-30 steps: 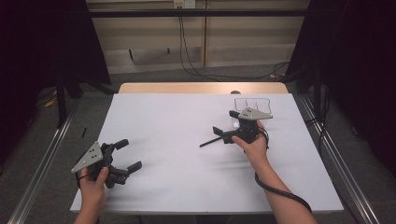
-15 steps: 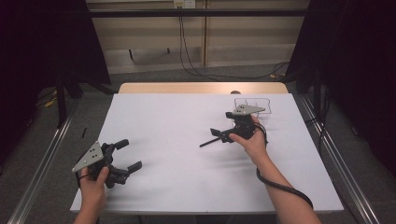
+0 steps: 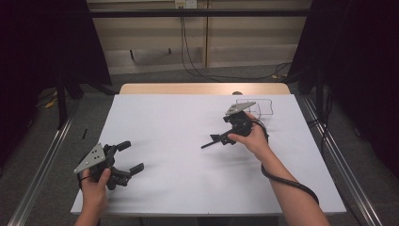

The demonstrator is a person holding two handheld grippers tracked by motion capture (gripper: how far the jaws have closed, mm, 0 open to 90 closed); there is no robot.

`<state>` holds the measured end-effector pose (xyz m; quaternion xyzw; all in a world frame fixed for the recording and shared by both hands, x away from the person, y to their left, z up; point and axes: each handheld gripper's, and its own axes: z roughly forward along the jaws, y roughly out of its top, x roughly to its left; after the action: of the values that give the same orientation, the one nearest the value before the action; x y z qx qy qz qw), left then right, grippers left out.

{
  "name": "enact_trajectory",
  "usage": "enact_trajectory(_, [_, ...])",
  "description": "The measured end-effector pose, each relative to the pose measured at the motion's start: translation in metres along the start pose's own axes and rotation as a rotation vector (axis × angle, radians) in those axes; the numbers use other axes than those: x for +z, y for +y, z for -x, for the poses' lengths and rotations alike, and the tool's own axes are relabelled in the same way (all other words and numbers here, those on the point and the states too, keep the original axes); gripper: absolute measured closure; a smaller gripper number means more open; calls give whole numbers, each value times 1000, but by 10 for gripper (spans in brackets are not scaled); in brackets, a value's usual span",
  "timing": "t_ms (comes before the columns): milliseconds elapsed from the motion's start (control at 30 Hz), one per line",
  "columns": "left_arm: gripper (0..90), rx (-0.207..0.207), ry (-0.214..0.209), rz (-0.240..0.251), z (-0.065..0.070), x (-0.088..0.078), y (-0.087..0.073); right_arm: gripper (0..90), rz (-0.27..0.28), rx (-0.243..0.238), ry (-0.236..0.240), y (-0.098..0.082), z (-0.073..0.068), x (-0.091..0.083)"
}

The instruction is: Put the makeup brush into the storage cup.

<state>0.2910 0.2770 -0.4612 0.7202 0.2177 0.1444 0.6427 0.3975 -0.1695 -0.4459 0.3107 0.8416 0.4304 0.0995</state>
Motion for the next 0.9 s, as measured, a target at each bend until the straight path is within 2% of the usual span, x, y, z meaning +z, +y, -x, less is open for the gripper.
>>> enact_trajectory(67, [0,2,-3,-4,0,1,0,0,-53,-10,10,1,1,4])
enact_trajectory(267, [0,-2,-4,-1,1,0,0,0,-111,-9,25,1,3,8])
enact_trajectory(367, [0,-2,-4,-4,0,0,0,0,-171,-20,29,1,4,10])
enact_trajectory(633, [0,-3,-2,-6,0,-1,0,8,-236,-32,38,-1,8,12])
enact_trajectory(900, [0,1,-6,-9,0,0,0,17,-277,-67,47,-4,10,15])
